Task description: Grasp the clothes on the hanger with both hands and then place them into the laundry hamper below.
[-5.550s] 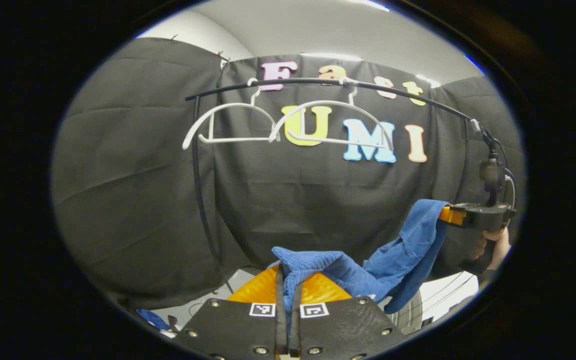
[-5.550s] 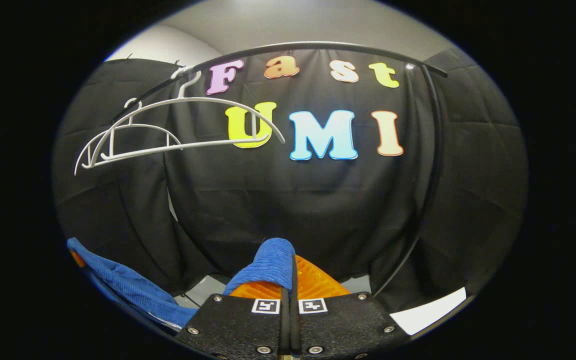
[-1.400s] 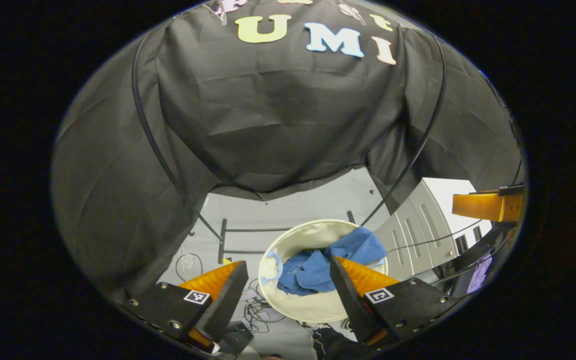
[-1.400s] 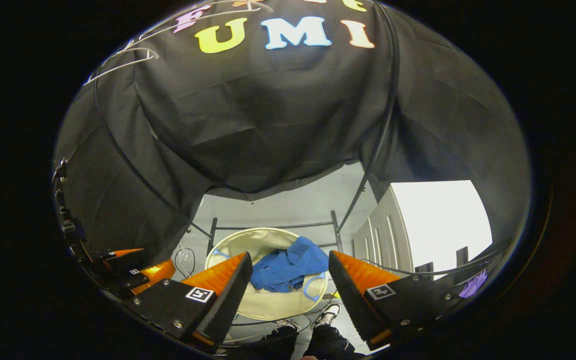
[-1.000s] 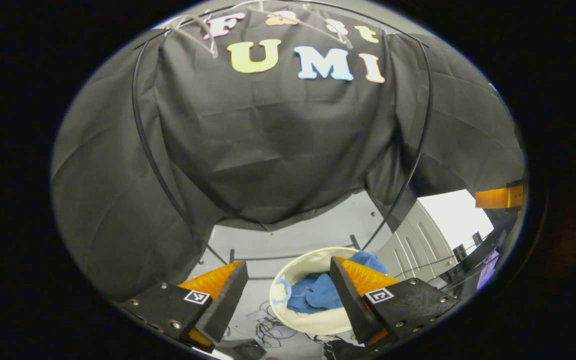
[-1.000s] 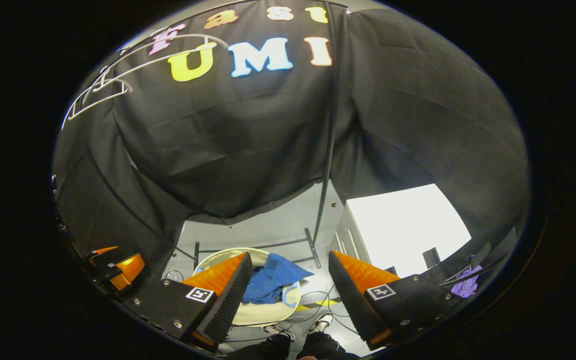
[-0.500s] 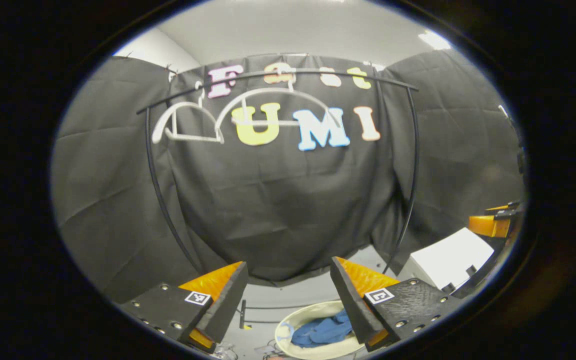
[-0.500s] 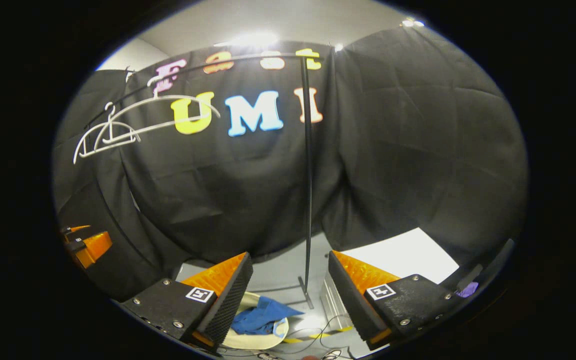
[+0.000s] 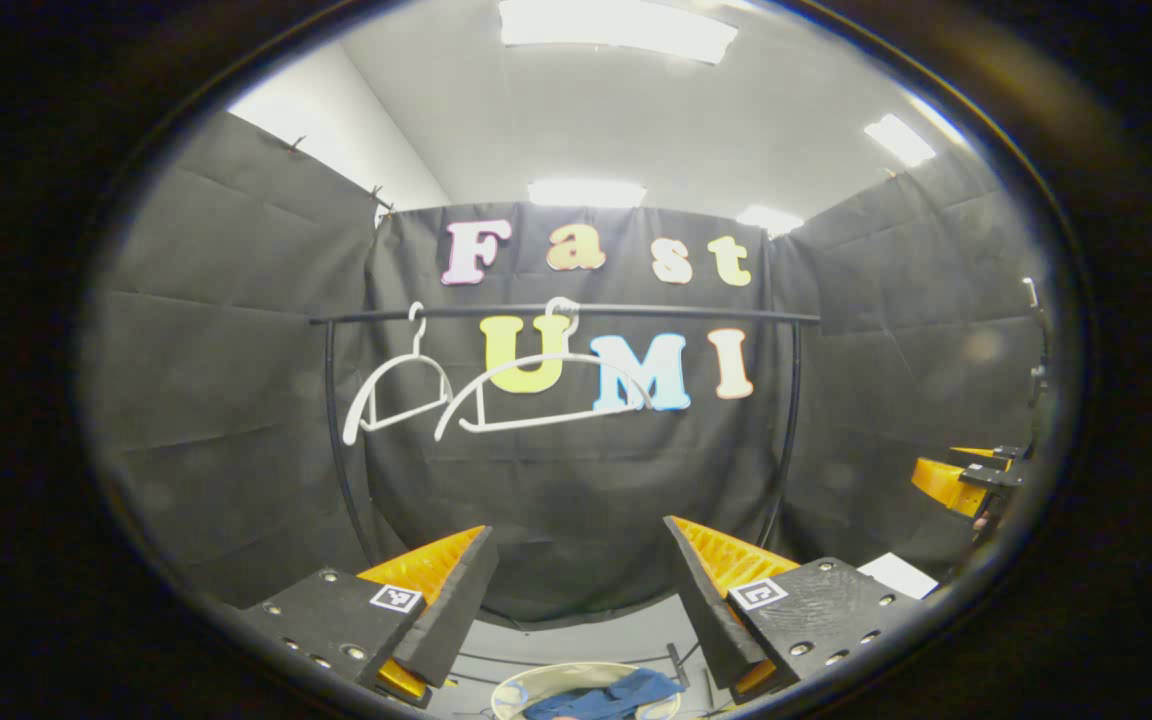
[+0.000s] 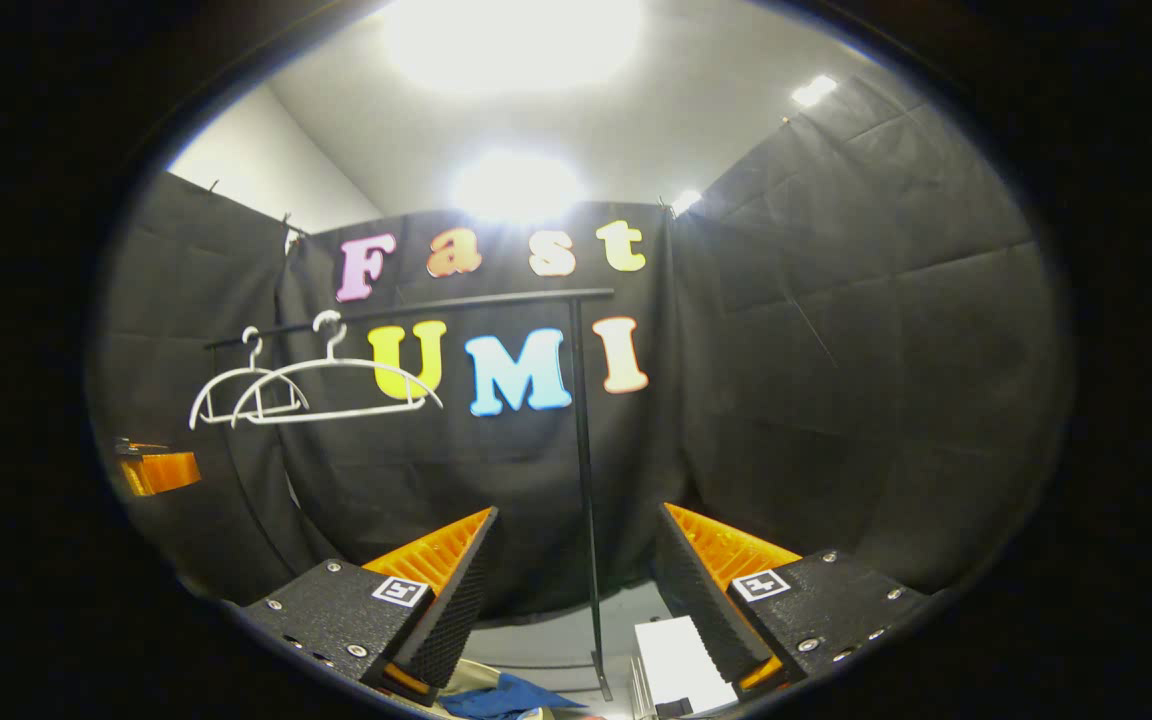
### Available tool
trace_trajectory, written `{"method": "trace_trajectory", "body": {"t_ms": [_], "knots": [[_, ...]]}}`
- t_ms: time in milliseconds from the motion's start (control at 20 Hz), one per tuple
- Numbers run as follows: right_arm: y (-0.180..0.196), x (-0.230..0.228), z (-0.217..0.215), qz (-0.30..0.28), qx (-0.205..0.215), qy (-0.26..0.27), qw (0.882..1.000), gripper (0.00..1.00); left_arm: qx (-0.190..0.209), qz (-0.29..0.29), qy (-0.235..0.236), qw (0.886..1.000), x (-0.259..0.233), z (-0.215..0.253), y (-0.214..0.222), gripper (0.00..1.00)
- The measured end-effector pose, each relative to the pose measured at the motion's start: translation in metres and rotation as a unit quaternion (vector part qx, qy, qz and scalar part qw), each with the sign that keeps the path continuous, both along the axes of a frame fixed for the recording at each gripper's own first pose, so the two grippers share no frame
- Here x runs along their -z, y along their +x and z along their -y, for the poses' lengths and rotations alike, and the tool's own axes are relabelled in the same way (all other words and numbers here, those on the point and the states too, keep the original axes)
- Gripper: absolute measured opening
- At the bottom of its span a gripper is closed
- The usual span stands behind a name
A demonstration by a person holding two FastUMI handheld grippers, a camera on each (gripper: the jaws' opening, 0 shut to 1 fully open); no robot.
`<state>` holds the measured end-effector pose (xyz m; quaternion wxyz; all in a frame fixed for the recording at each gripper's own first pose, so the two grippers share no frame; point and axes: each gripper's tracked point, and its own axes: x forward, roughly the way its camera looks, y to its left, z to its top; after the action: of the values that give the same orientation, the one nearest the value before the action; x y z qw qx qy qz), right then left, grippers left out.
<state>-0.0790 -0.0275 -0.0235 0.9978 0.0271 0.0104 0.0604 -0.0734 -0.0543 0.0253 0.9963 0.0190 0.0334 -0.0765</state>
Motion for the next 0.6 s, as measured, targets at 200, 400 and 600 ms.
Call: {"method": "trace_trajectory", "body": {"t_ms": [200,400,600], "knots": [[0.006,-0.037,0.018,0.023,-0.030,-0.009,0.999,0.92,-0.043,0.005,-0.006,0.999,-0.037,-0.004,-0.029,0.95],[0.014,-0.061,0.023,0.034,-0.034,0.003,0.999,0.91,-0.088,0.000,-0.026,0.996,-0.058,-0.030,-0.023,0.95],[0.022,-0.077,0.015,0.041,-0.032,0.009,0.999,0.91,-0.120,0.023,-0.029,0.992,-0.081,-0.074,-0.007,0.95]]}}
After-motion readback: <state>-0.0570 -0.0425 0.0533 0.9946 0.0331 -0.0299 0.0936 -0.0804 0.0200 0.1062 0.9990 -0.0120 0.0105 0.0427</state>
